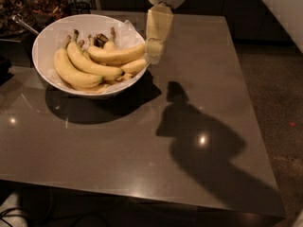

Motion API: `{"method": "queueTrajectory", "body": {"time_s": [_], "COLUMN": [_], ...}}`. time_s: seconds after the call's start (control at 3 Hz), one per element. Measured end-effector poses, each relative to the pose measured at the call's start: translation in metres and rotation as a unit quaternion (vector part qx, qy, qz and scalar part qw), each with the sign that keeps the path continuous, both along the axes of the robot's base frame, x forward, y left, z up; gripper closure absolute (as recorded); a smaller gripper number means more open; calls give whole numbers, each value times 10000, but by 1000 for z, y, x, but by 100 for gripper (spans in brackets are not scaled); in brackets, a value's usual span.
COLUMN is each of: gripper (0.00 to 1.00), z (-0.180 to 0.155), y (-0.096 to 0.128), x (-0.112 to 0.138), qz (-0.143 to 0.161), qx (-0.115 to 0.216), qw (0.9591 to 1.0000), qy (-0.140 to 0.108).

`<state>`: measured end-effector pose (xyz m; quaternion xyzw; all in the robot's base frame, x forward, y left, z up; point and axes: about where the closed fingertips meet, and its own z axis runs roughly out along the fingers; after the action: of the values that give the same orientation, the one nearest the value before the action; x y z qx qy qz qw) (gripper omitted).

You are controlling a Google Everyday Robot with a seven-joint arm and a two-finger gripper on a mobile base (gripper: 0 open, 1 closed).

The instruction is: Pick banana from white bowl

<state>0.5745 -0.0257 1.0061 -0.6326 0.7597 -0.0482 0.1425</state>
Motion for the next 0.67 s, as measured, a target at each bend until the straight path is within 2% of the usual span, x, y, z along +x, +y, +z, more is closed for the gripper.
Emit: {"method": "queueTrajectory", "body": {"time_s": [0.67], "gripper": [21], "z": [-7], "y": [42], "x": [21], "qz": [333], "qx": [-230], "qw": [9992], "qy": [-70]}}
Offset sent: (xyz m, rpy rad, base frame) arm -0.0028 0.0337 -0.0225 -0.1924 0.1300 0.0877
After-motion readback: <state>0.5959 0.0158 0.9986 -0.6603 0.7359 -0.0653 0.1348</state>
